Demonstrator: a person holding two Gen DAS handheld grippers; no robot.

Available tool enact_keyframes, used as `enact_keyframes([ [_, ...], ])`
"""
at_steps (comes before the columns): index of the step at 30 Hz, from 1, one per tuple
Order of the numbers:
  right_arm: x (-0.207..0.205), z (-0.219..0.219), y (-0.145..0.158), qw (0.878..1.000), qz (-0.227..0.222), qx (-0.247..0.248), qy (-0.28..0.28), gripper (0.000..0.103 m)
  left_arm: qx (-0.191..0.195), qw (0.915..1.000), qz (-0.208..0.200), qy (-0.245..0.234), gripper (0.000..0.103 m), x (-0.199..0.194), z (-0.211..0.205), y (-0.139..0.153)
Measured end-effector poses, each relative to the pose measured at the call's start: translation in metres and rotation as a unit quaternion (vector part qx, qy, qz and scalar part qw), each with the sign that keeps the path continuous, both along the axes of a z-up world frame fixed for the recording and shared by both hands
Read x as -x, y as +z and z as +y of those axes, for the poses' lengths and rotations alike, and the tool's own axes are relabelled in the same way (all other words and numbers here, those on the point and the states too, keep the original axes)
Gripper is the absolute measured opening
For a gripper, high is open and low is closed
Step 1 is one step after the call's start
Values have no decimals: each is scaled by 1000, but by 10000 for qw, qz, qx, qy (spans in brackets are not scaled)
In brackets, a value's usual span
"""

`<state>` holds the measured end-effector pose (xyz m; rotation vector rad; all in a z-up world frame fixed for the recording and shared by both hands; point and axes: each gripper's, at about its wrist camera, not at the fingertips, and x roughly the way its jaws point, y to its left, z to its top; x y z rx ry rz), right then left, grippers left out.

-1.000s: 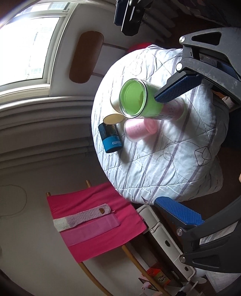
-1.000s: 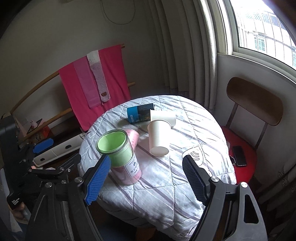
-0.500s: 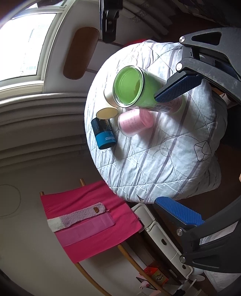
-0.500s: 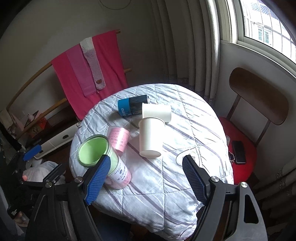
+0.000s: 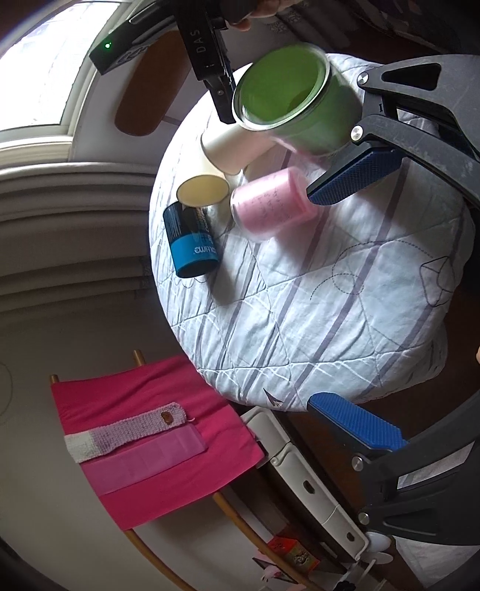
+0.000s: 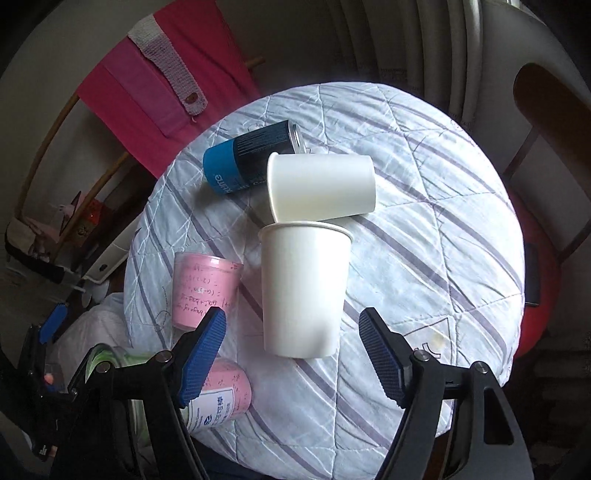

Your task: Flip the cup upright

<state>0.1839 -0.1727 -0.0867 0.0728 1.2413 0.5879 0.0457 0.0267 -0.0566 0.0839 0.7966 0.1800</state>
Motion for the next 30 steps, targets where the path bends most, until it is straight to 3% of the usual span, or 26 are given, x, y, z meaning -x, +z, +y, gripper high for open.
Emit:
enact_keyframes([
  [6,-22,7,-15,9990,382,-131,188,75,151,9996,245,-79,103,-32,12,-6],
  [14,-51,14,-31,9969,739,-171,200,75,-50,9989,460,-43,103,-58,21,-15],
  [16,-55,14,-36,9963,808,-190,208,66,-44,9987,500,-40,103,-59,23,-18],
  [18,-58,13,-39,9965,767,-253,199,67,-27,9987,504,-20,103,-60,25,-19],
  [22,-51,12,-32,9980,311,-491,258,66,43,9988,495,-6,103,-59,27,-20],
  [24,-37,9,-23,9971,-218,-660,322,66,53,9987,513,-7,103,-58,26,-21],
  [30,12,-11,-20,9830,-1776,-473,31,66,91,9986,513,-80,103,-50,20,-19],
])
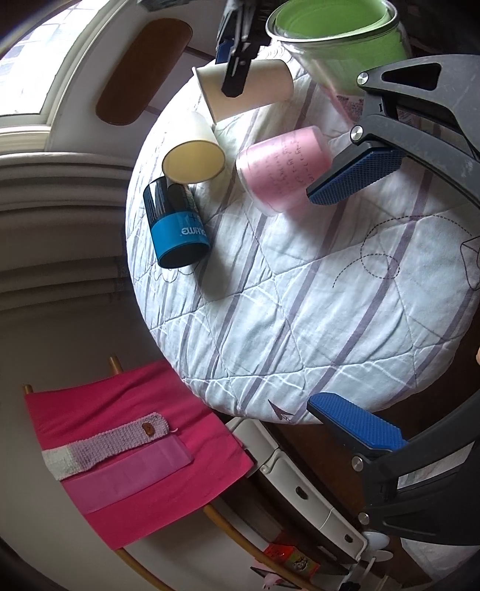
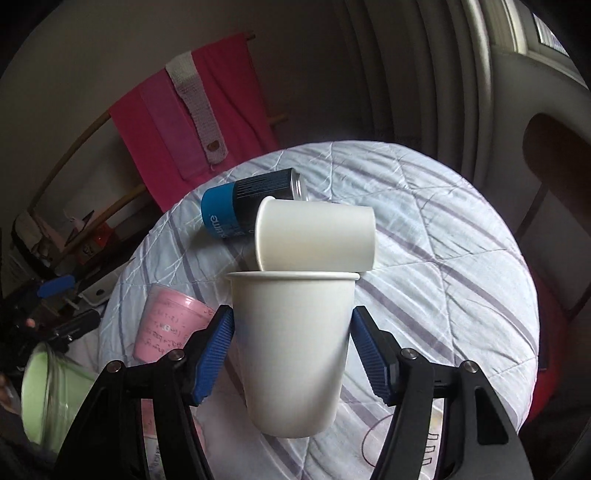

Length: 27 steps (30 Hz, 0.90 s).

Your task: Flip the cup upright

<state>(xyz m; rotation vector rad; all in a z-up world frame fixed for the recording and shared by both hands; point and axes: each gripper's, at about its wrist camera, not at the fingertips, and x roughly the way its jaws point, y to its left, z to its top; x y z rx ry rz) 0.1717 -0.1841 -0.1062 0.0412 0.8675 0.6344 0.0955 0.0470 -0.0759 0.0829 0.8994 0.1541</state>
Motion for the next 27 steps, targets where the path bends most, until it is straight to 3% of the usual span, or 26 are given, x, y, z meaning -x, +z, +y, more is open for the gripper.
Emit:
enact_keyframes([
  [4,26,-11,1,9979,-638,-123,-53,66,-32,10000,3,-46,103,6,-7,2],
  [9,47,-15,3,9958,-911,-36,-75,67,-54,10000,-11,-74,103,17,-15,6],
  [19,72,-19,11,9966,-794,185,-106,73,-299,9994,-141,77,103,44,-22,20],
  [25,91,-28,29,9966,-733,258,-290,74,-429,9981,-443,87,103,70,-30,43],
  [27,98,-29,38,9953,-751,450,-414,80,-476,9976,-503,50,103,77,-35,50],
])
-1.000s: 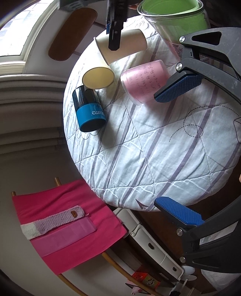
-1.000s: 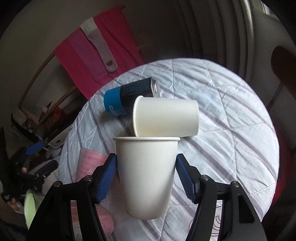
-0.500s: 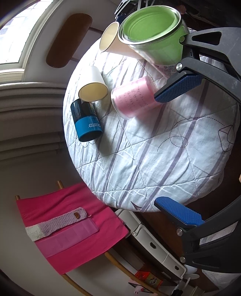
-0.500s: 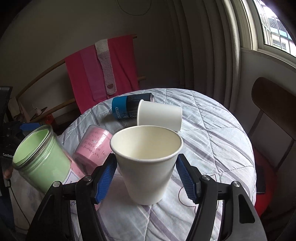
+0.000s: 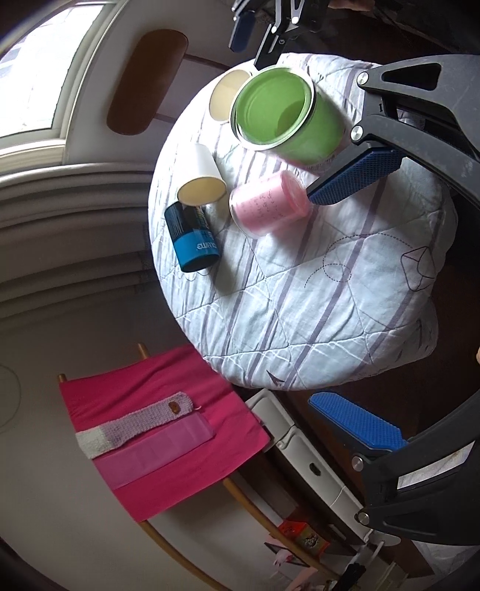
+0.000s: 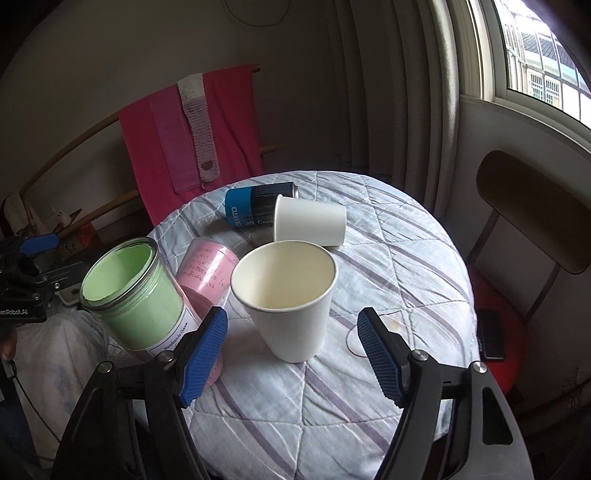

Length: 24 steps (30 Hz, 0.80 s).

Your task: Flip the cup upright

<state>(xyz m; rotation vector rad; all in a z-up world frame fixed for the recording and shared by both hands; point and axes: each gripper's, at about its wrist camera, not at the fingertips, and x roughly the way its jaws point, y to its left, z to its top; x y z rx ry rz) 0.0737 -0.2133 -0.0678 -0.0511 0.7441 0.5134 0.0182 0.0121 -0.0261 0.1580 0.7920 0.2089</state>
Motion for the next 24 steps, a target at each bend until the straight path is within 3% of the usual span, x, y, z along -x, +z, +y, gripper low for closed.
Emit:
enact_keyframes([
  [12,40,-7,49,9985,80,440,-311,80,-11,9991,-321,-294,103,40,-33,40],
  [24,67,-8,74,9975,-60,583,-404,81,-1,9974,-515,-507,103,58,-60,54],
])
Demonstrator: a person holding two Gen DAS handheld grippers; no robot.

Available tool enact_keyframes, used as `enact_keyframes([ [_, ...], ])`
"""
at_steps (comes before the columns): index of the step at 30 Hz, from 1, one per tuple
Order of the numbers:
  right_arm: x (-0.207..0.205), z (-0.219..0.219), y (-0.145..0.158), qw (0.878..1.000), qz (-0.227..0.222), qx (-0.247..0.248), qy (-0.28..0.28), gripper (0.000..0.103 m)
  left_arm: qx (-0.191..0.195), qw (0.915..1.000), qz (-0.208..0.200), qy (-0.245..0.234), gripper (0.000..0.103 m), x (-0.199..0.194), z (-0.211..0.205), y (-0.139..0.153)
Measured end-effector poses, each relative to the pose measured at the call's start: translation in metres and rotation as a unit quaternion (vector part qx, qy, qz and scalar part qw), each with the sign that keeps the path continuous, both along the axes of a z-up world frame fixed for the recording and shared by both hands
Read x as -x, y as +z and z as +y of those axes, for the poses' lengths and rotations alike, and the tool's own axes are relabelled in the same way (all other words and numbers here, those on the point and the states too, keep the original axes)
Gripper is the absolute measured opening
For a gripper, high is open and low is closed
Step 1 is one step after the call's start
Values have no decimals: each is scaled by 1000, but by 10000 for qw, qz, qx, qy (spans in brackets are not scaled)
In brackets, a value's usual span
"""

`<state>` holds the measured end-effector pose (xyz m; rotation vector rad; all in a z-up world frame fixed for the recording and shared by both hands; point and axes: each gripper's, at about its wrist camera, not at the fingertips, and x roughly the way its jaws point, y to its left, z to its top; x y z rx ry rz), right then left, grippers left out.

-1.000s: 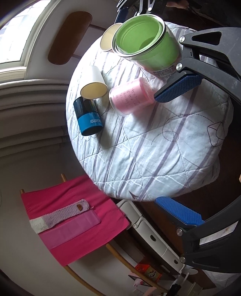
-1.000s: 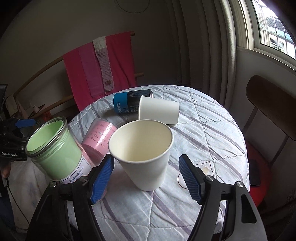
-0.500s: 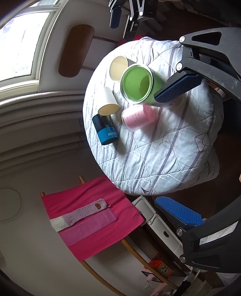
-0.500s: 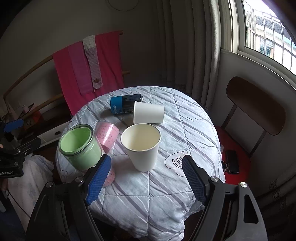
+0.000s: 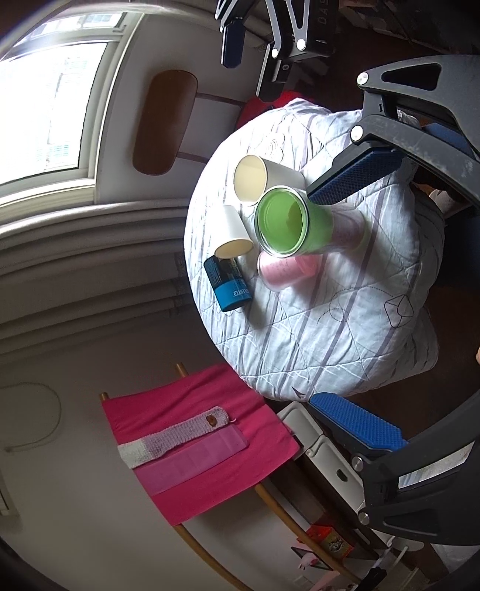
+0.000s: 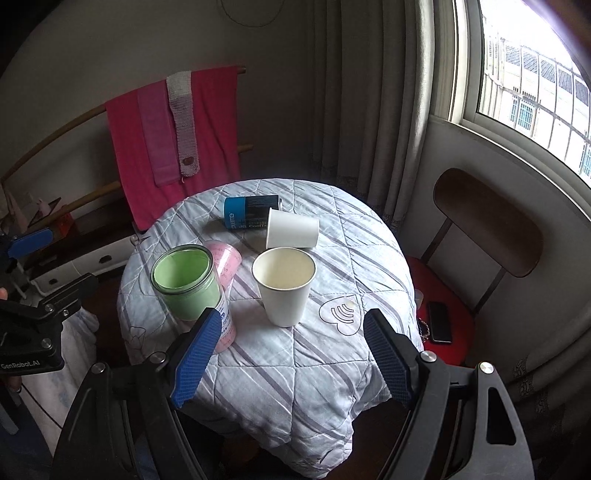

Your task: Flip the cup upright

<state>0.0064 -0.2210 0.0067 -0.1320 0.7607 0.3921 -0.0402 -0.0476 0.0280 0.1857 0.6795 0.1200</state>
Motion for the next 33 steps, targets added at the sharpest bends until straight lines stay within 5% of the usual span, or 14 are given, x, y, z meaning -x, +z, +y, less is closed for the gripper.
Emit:
enact_keyframes([
  [11,10,-7,6,9999,-125,-18,23,81,33,9999,-90,-106,103,7,-17,3],
  [25,13,-10,11,9990,-364,-223,116,81,103,9932,-1145,173,103,18,-20,20],
  [33,11,-9,9,9992,-325,-203,105,81,166,9916,-1257,269,103,19,-19,18],
])
